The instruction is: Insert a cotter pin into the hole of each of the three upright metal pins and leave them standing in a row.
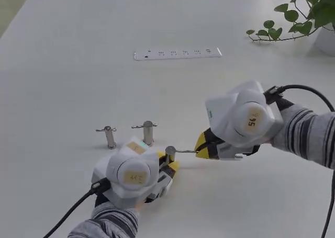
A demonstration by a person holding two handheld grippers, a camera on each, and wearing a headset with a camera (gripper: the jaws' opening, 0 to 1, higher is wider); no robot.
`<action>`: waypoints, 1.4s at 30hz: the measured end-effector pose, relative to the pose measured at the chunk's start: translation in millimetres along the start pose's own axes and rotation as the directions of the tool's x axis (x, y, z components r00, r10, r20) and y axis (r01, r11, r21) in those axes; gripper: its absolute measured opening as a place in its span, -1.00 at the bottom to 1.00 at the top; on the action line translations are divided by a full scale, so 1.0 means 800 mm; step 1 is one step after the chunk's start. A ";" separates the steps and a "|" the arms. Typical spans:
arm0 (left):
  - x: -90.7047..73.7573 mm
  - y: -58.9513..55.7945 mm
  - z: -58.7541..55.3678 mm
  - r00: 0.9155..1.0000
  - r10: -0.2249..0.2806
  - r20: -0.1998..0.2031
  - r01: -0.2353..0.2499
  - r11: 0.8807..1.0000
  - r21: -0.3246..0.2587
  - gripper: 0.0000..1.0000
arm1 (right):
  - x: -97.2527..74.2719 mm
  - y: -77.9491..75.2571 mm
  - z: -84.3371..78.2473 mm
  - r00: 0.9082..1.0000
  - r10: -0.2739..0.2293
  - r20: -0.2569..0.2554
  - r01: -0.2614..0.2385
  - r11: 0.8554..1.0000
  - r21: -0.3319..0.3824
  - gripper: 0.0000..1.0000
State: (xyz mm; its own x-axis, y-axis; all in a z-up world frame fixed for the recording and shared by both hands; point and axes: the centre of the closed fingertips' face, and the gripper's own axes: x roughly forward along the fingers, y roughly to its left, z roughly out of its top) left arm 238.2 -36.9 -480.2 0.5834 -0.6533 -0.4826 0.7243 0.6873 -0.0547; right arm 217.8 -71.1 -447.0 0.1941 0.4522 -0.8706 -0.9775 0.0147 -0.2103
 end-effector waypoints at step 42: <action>-0.001 -0.002 -0.001 1.000 -0.021 -0.001 0.021 0.999 0.034 -0.81 | 0.013 -0.005 0.023 0.999 0.025 0.039 -0.025 1.000 -0.011 -1.00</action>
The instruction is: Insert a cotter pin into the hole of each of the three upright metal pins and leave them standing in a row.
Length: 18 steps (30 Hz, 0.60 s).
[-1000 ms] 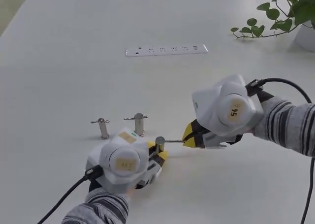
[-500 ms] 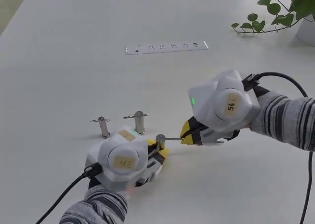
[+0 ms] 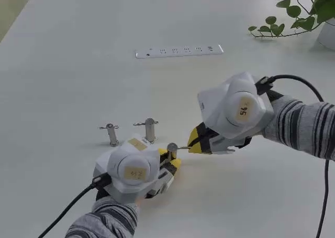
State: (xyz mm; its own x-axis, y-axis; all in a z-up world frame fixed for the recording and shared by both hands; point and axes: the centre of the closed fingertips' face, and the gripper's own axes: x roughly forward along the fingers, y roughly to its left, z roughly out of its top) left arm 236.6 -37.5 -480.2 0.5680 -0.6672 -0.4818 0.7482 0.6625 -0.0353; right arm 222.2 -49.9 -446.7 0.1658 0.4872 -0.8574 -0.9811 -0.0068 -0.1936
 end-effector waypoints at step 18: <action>-0.001 0.001 -0.001 1.000 0.026 0.011 -0.026 0.999 -0.021 -0.81 | 0.010 -0.002 0.020 0.999 0.001 0.054 -0.001 1.000 -0.003 -1.00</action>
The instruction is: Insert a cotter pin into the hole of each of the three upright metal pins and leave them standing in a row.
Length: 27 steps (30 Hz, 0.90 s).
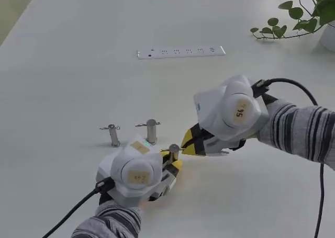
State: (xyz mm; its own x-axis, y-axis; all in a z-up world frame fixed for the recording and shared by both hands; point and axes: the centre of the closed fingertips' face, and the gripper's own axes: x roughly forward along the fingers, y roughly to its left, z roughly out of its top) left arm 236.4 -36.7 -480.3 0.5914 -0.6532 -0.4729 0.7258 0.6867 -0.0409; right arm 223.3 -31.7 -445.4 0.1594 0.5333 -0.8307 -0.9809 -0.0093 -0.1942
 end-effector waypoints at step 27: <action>0.002 0.001 -0.001 1.000 0.020 -0.001 -0.020 0.999 -0.025 -0.81 | -0.011 -0.003 -0.004 1.000 -0.022 0.017 0.021 0.999 0.042 -1.00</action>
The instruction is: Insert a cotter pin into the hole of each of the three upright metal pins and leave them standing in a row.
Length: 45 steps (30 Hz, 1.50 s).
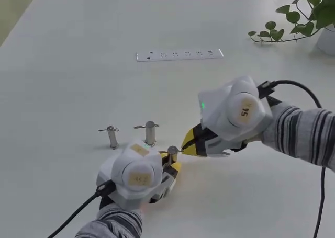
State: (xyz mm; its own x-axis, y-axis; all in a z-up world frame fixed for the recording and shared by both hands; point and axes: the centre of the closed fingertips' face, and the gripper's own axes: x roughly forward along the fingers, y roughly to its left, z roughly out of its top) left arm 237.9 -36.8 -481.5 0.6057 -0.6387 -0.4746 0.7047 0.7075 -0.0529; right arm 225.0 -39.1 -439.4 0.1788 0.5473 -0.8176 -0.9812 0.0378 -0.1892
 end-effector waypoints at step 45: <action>-0.050 0.005 0.009 0.998 -0.063 0.003 0.063 0.998 0.024 -0.06 | 0.029 0.003 0.018 0.996 0.038 0.083 -0.055 0.977 0.208 -0.82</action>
State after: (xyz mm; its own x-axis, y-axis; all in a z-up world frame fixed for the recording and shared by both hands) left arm 219.5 -10.4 -456.8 0.5611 -0.6829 -0.4678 0.7499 0.6586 -0.0620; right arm 225.6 -14.3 -450.8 0.1346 0.6156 -0.7765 -0.9832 0.1806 -0.0272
